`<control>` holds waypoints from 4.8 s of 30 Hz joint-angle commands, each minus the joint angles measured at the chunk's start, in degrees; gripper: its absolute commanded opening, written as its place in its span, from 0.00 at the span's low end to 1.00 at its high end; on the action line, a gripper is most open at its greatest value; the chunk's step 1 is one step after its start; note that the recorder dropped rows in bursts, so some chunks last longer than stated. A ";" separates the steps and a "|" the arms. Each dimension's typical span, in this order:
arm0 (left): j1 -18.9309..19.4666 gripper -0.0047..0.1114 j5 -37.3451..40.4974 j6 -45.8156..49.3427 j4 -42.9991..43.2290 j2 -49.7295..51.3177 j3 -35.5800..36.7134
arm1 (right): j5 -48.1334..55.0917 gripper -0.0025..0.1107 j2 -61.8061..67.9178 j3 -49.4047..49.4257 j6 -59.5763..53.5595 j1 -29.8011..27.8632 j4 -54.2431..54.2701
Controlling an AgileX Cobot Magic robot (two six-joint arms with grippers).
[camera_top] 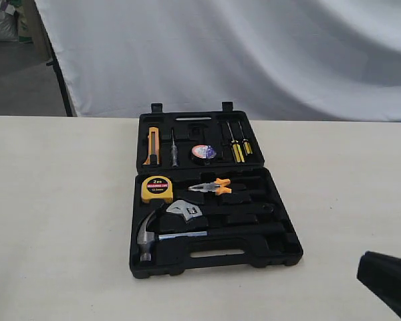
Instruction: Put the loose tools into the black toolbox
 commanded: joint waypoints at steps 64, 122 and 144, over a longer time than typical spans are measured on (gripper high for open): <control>1.45 0.05 -0.41 -0.27 0.25 -0.18 -0.15 | -4.94 0.03 -17.73 12.99 -22.03 -41.15 19.33; 1.45 0.05 -0.41 -0.27 0.25 -0.18 -0.15 | -3.89 0.03 -17.73 12.99 -22.99 -41.15 18.46; 1.45 0.05 -0.41 -0.27 0.25 -0.18 -0.15 | -3.89 0.03 -17.73 12.99 -22.99 -41.15 18.46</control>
